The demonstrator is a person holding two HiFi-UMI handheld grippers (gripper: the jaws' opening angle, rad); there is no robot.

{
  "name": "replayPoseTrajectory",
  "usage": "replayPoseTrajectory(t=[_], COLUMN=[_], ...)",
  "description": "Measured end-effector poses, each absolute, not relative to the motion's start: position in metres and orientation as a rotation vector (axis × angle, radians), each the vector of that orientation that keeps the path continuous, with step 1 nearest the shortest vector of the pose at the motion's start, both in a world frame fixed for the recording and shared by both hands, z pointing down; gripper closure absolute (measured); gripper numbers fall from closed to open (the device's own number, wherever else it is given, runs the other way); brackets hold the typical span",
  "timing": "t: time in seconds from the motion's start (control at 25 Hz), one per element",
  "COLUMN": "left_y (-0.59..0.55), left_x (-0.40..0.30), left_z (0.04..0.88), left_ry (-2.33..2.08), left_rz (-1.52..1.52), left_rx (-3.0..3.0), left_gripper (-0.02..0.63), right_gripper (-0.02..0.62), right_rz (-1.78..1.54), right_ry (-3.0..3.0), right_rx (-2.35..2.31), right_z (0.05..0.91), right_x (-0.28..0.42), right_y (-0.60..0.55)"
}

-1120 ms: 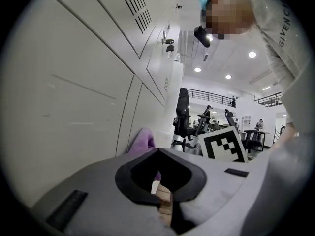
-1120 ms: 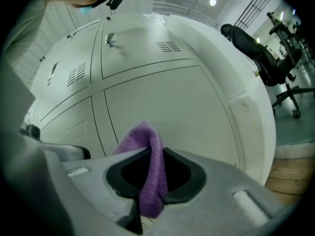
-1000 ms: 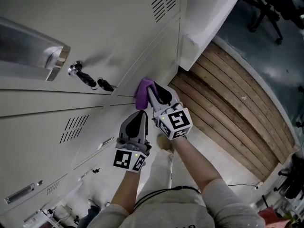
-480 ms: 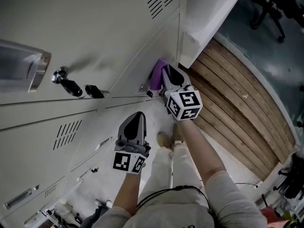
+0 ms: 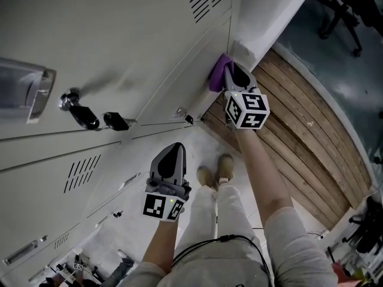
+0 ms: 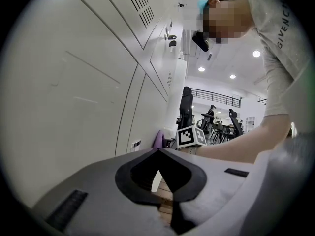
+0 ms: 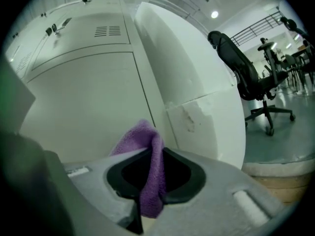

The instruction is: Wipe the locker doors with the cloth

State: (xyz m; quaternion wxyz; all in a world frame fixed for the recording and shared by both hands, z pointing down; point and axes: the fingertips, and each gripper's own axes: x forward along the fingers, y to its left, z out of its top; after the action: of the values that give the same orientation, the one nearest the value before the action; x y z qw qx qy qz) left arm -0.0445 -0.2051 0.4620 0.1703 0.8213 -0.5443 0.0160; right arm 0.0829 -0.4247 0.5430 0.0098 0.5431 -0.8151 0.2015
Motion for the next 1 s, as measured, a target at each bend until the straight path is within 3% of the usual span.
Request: replayPoseTrajectory(t=[0.52, 1.0], left_y=[-0.195, -0.200], left_x=[-0.049, -0.043], left_z=[0.470, 0.478], left_ry=[-1.533, -1.475], left_rz=[0.057, 0.070], left_rx=[2.335, 2.377], left_gripper=[0.607, 0.607], right_gripper=[0.541, 0.541], right_rz=[0.642, 0.766], right_ry=[-2.549, -2.781], right_rx=[1.776, 1.481], right_z=[0.546, 0.544], right_x=[0.097, 0.009], right_y=[-0.412, -0.302])
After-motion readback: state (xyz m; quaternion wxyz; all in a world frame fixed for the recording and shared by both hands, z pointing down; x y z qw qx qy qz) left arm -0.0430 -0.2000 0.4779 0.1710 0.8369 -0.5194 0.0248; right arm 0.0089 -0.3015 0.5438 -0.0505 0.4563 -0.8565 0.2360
